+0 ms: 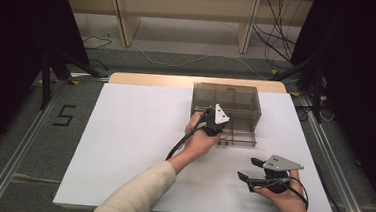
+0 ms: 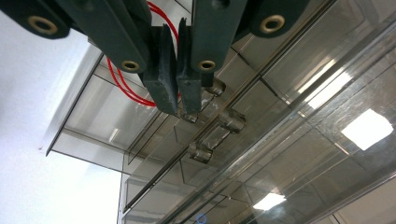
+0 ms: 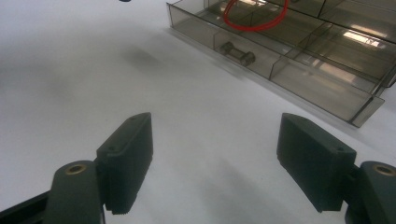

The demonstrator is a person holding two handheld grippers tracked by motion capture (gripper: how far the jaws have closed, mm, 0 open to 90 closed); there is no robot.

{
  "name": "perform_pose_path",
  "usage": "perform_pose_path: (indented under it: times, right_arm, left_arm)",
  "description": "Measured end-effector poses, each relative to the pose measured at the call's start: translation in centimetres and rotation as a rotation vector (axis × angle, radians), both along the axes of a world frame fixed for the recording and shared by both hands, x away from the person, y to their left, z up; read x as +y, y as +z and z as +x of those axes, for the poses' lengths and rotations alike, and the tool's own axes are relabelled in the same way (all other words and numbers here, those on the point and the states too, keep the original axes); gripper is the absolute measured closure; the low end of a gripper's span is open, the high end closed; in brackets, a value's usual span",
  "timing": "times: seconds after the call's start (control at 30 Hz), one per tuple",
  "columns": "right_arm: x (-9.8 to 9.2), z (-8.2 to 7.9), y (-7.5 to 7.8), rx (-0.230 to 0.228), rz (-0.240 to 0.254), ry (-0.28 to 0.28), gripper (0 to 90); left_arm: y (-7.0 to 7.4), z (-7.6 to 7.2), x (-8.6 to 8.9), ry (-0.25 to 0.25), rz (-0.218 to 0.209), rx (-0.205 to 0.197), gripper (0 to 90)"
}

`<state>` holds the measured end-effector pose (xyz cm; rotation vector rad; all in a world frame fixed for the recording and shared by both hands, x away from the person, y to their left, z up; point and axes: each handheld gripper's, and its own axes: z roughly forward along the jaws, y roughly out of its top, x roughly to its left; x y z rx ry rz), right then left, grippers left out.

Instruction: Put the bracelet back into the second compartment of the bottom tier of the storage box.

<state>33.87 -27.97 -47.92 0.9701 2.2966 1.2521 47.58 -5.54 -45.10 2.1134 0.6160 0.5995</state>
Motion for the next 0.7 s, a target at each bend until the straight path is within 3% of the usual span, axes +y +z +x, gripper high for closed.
perform_pose_path:
  times: [0.7]
  right_arm:
    - [0.00, 0.00, -0.02, -0.001, -0.002, 0.002, 27.7]
  left_arm:
    - [-0.56, 0.25, -0.34, -0.002, 0.037, -0.044, 86.9]
